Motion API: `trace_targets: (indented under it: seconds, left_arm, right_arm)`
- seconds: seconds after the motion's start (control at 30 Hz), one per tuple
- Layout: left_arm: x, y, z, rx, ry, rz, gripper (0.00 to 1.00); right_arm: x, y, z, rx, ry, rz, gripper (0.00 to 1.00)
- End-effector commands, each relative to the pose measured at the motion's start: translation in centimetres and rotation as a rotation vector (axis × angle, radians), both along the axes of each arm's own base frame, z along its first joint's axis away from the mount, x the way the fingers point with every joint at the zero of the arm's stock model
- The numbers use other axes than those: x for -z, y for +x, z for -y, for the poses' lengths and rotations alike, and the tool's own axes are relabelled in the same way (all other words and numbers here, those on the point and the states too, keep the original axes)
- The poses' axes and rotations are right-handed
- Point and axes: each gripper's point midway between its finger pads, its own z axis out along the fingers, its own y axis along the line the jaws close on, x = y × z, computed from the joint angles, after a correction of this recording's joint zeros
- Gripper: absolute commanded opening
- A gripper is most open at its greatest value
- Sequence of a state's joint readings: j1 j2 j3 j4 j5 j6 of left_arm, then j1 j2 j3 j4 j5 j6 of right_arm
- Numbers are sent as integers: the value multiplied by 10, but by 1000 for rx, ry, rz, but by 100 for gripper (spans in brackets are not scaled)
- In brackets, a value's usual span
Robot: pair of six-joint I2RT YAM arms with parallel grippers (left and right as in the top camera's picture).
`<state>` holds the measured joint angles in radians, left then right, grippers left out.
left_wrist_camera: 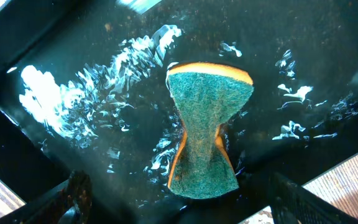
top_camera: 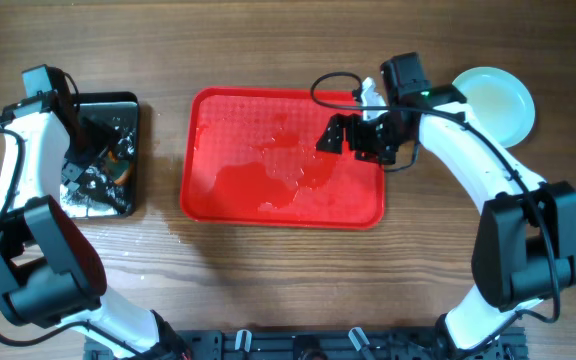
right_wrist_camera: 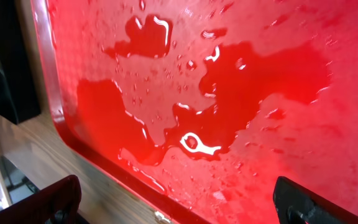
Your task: Clean dirty plates on tray and stack at the side
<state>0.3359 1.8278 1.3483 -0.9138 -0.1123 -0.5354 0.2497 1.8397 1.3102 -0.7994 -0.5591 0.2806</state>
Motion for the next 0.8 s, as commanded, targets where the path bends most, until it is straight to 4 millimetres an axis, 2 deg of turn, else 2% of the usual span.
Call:
trace_targets:
  seconds: [0.0, 0.07, 0.23, 0.33, 0.43, 0.53, 0.6, 0.67, 0.77]
  left_arm:
    - [-6, -3, 0, 7, 0, 5, 88]
    - [-18, -2, 7, 16, -29, 39, 85]
    - [-76, -4, 31, 51, -98, 197, 83]
    - [-115, -17, 50, 81, -144, 293, 85]
    - [-141, -38, 61, 91, -149, 332, 87]
    - [-154, -59, 68, 91, -148, 335, 91]
    - [-159, -72, 74, 90, -155, 325, 100]
    - [-161, -82, 77, 85, -160, 315, 100]
    - [-162, -84, 78, 85, -159, 317, 100]
  right_arm:
    - [-10, -3, -5, -6, -24, 20, 99]
    - [-14, -7, -6, -13, -24, 19, 99]
    - [-46, -20, -3, -11, -14, 53, 100]
    - [-80, -36, 2, -10, 0, 105, 99]
    - [-116, -53, 10, -1, 1, 187, 98]
    - [-147, -77, 26, 21, -28, 264, 99]
    - [-162, -94, 42, 48, -79, 313, 99]
    - [-173, -116, 64, 110, -143, 354, 99]
    - [-176, -140, 76, 160, -154, 365, 100]
